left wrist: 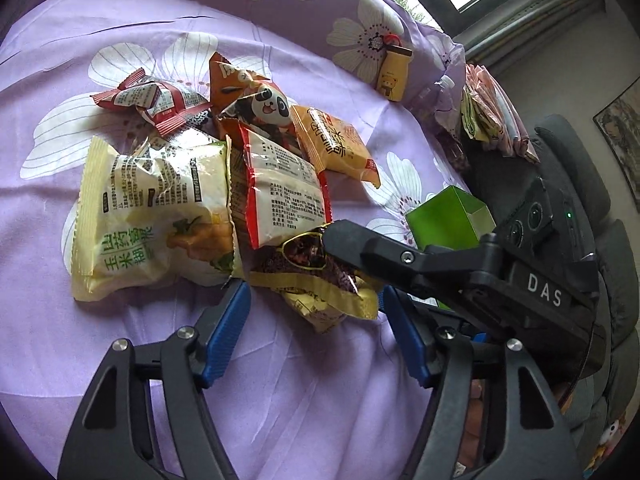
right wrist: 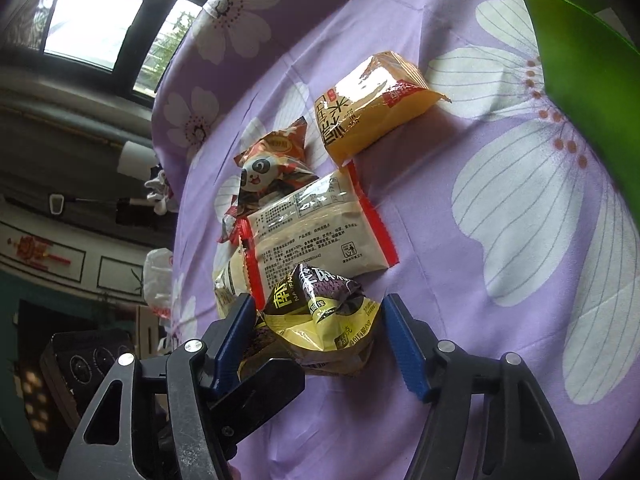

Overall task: Organize snacks
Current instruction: 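Grasp the yellow-and-purple chip bag with the right gripper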

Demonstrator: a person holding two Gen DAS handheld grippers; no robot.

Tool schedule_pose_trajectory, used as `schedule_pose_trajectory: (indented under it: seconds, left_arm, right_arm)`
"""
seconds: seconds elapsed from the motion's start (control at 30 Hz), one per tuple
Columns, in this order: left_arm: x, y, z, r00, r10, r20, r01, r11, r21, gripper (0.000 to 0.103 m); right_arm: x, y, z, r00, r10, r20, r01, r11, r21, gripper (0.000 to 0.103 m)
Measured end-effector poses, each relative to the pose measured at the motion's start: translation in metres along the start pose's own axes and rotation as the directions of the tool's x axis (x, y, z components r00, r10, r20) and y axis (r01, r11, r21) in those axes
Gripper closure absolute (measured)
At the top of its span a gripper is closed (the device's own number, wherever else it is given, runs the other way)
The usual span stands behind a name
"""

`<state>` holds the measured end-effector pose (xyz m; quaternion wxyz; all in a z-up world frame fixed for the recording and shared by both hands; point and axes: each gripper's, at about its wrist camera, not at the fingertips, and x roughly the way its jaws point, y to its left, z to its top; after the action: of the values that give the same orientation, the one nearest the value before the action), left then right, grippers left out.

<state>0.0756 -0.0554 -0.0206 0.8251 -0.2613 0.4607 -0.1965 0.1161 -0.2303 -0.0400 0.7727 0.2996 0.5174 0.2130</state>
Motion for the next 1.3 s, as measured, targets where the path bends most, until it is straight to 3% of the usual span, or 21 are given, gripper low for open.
schedule_pose_trajectory:
  seconds: [0.23,0.33,1.3]
  left_arm:
    - [0.001,-0.004,0.001,0.998,-0.068,-0.004,0.068,0.998,-0.005,0.057]
    - [0.0,-0.008,0.0,0.998,-0.059,-0.002,0.059,0.998,0.01,0.06]
    - [-0.025,-0.035,-0.005,0.995,-0.078,0.064,0.069,0.99,0.126,0.065]
  right_arm:
    - [0.001,-0.002,0.0,1.0,0.014,-0.004,-0.014,1.0,0.001,0.043]
    - [0.001,-0.001,-0.001,1.0,0.025,-0.008,-0.025,1.0,-0.008,0.046]
    - [-0.033,0.021,-0.013,0.995,0.053,0.082,-0.045,0.994,-0.098,0.046]
